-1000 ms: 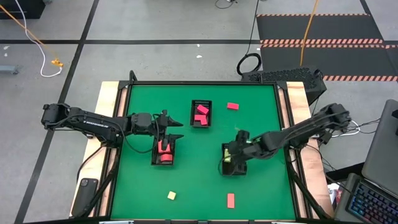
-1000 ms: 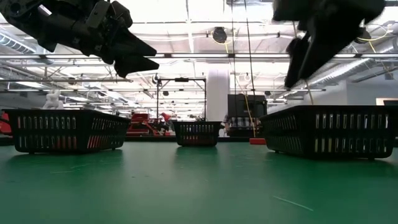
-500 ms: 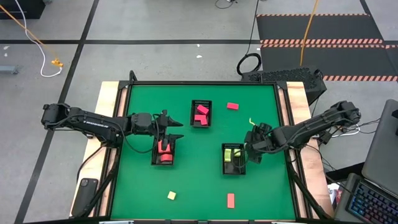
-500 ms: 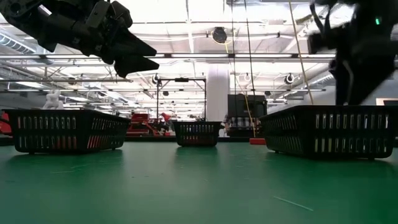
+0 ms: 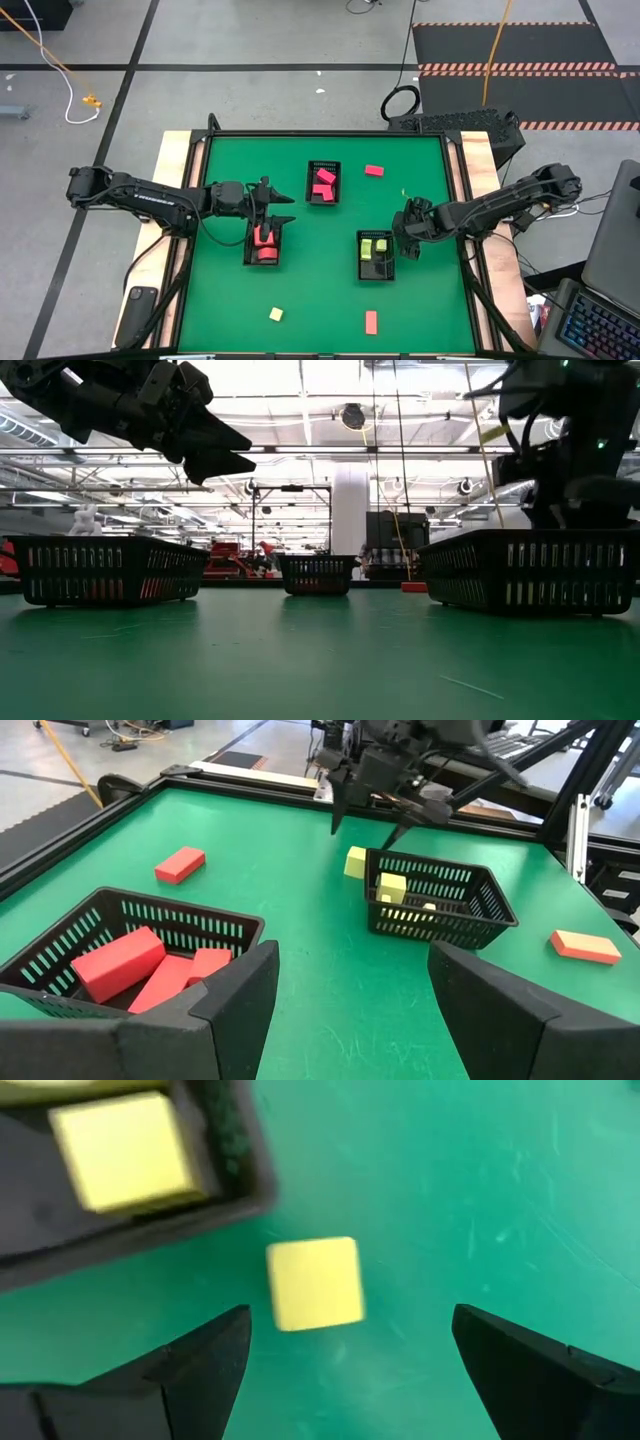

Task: Sort & place blocks by color
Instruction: Put the green block into the bottom right black bin

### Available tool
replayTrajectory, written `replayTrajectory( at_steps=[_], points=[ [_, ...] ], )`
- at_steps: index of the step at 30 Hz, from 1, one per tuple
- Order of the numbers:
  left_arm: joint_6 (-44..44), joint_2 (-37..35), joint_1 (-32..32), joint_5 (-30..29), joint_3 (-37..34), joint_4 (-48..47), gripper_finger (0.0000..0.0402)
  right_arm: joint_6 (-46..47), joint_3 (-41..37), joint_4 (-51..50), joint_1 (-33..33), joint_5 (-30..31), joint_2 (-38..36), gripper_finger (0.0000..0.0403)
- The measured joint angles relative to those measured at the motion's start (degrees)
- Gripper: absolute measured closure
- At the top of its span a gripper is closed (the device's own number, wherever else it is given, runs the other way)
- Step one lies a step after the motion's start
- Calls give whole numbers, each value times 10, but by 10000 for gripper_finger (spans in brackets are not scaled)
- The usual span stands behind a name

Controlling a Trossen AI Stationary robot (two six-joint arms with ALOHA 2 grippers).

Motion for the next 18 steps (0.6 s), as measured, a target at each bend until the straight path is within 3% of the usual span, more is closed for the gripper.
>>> replayTrajectory(
  at_steps=[18],
  points=[
    [3,0,0,0,0,-3,144,-75,-51,103,-63,-60,0,65]
  ],
)
